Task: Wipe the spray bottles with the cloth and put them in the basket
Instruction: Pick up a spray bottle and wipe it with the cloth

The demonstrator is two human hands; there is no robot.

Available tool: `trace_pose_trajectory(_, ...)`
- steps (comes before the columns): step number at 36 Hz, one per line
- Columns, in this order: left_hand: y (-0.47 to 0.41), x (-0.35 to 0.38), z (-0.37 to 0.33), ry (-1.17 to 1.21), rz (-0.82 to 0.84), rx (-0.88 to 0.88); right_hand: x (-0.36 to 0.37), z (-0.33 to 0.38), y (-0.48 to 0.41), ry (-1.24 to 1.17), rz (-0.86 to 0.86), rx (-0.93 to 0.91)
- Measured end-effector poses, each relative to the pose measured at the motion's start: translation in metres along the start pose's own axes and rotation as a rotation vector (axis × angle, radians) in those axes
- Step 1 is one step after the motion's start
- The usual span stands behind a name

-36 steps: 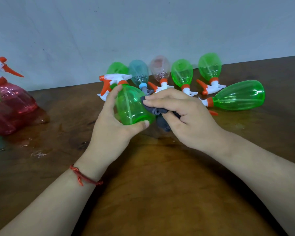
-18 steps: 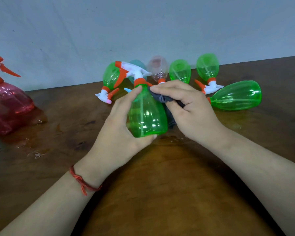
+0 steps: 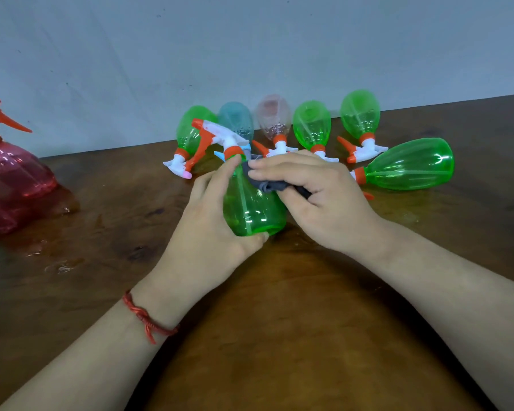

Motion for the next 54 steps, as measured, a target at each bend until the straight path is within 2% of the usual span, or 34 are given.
trace_pose_trajectory(4, -0.003, -0.005, 0.011, 0.151, -0.046, -0.134, 0.004, 0.006, 0.003, -0.008, 0.051, -0.103)
trace_pose_trajectory(10, -0.011, -0.01, 0.019, 0.578, -0.084, -0.254, 0.002, 0.013, 0.005, -0.024, 0.039, -0.185)
trace_pose_trajectory(14, -0.008, -0.009, 0.009, 0.786, -0.021, -0.291, -0.006, 0.012, 0.003, -0.014, -0.046, -0.154)
trace_pose_trajectory(17, -0.009, -0.015, -0.001, 0.948, -0.109, -0.367, -0.01, 0.012, 0.002, -0.068, -0.096, -0.094)
trace_pose_trajectory(21, -0.011, -0.021, 0.002, 1.055, -0.201, -0.469, -0.007, 0.015, 0.002, -0.088, -0.1, -0.067)
trace_pose_trajectory(25, -0.012, -0.022, 0.002, 1.113, -0.026, -0.456, -0.004, 0.02, 0.0, -0.092, -0.115, -0.062)
trace_pose_trajectory(30, -0.013, -0.023, -0.005, 1.236, 0.071, -0.481, -0.002, 0.027, 0.0, -0.023, -0.109, -0.099)
trace_pose_trajectory(35, -0.011, -0.019, -0.009, 1.332, 0.05, -0.48, 0.007, 0.031, 0.004, 0.072, 0.02, -0.239)
trace_pose_trajectory(39, -0.009, -0.015, -0.009, 1.37, 0.051, -0.54, 0.013, 0.037, 0.006, 0.173, 0.163, -0.431)
trace_pose_trajectory(41, -0.009, -0.014, -0.009, 1.395, 0.05, -0.573, 0.015, 0.036, 0.004, 0.191, 0.18, -0.455)
trace_pose_trajectory(44, -0.009, -0.016, -0.008, 1.434, -0.002, -0.571, 0.014, 0.032, 0.001, 0.111, 0.129, -0.344)
trace_pose_trajectory(48, -0.009, -0.019, -0.013, 1.463, -0.04, -0.507, 0.007, 0.022, -0.001, 0.031, -0.119, -0.014)
trace_pose_trajectory(50, -0.009, -0.02, -0.015, 1.445, -0.085, -0.474, 0.007, 0.018, 0.0, -0.006, -0.172, 0.111)
trace_pose_trajectory(54, -0.008, -0.019, -0.018, 1.391, -0.174, -0.424, 0.01, 0.019, 0.001, -0.058, -0.201, 0.187)
Point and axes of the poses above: each hand's wrist, its own y-axis away from the middle knuckle, its own x-axis out of the palm, z = x × y, the point moved 3 cm from there along -y, towards the middle knuckle, and after that the axes turned 3 degrees about -z, right-handed, at the moved point
